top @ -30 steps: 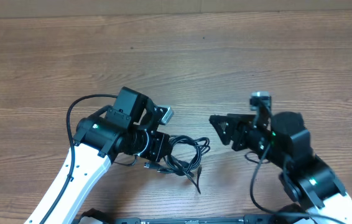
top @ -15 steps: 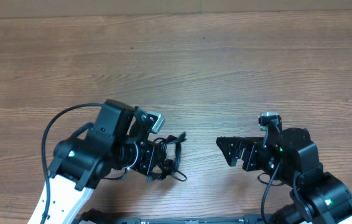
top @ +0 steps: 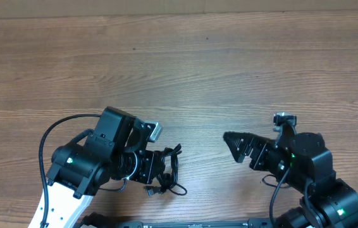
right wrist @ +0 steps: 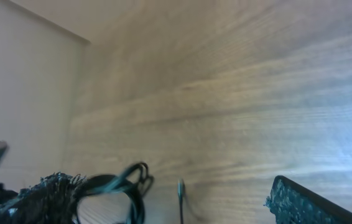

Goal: Untangle cables

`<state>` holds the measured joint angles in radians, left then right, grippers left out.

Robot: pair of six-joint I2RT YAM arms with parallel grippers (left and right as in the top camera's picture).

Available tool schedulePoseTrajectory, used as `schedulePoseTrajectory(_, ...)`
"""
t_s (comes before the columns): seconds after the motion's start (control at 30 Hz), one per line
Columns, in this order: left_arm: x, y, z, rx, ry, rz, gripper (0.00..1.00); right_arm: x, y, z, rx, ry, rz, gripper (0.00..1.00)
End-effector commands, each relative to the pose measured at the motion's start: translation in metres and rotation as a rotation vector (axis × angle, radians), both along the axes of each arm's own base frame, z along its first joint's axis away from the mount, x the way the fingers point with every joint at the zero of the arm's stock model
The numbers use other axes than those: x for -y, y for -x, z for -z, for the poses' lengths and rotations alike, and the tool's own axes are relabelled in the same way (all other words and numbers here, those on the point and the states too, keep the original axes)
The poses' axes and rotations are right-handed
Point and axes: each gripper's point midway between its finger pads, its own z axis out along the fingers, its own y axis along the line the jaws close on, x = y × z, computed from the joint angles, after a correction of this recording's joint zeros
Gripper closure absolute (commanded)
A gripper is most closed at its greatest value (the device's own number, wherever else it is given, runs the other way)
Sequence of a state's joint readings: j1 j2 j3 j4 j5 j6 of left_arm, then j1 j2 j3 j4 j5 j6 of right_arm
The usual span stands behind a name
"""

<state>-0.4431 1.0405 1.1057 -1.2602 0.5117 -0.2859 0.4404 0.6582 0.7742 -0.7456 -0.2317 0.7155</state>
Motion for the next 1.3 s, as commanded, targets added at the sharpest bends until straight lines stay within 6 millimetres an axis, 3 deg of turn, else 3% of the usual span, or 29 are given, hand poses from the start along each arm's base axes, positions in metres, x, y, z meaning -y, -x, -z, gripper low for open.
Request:
schedulePoseTrajectory(0.0,0.003,-0.002,-0.008,0.004,0.035,-0.023,0.96,0.0,-0.006,-0.021,0.052,-0.038,0.026,0.0)
schedulePoseTrajectory(0.27,0.011,-0.015,-0.016,0.053,0.081,-0.038,0.96,-0.006,-0.005,-0.029,0.09,-0.052,-0.017,0.0)
schedulePoseTrajectory(0.43,0.016,-0.025,-0.022,0.093,0.107,-0.048,0.96,-0.007,0.014,-0.005,0.002,0.011,-0.091,0.24)
schedulePoseTrajectory(0.5,0.017,-0.027,-0.023,0.103,0.112,-0.048,0.96,-0.005,0.02,0.004,-0.051,0.021,-0.092,0.28)
schedulePoseTrajectory(0.7,0.023,-0.034,-0.031,0.132,0.151,-0.053,0.96,-0.006,0.028,0.018,-0.138,0.024,-0.103,0.32)
schedulePoseTrajectory(0.93,0.039,-0.037,-0.05,0.175,0.261,0.007,0.96,-0.022,0.028,0.01,-0.136,-0.034,-0.175,0.32)
schedulePoseTrajectory(1.07,0.053,-0.031,-0.067,0.258,0.355,0.145,0.96,-0.023,0.026,0.013,-0.148,-0.03,-0.175,0.32)
schedulePoseTrajectory(1.27,0.057,-0.027,-0.074,0.268,0.396,0.186,0.96,-0.028,0.016,0.01,-0.125,-0.038,-0.177,0.3)
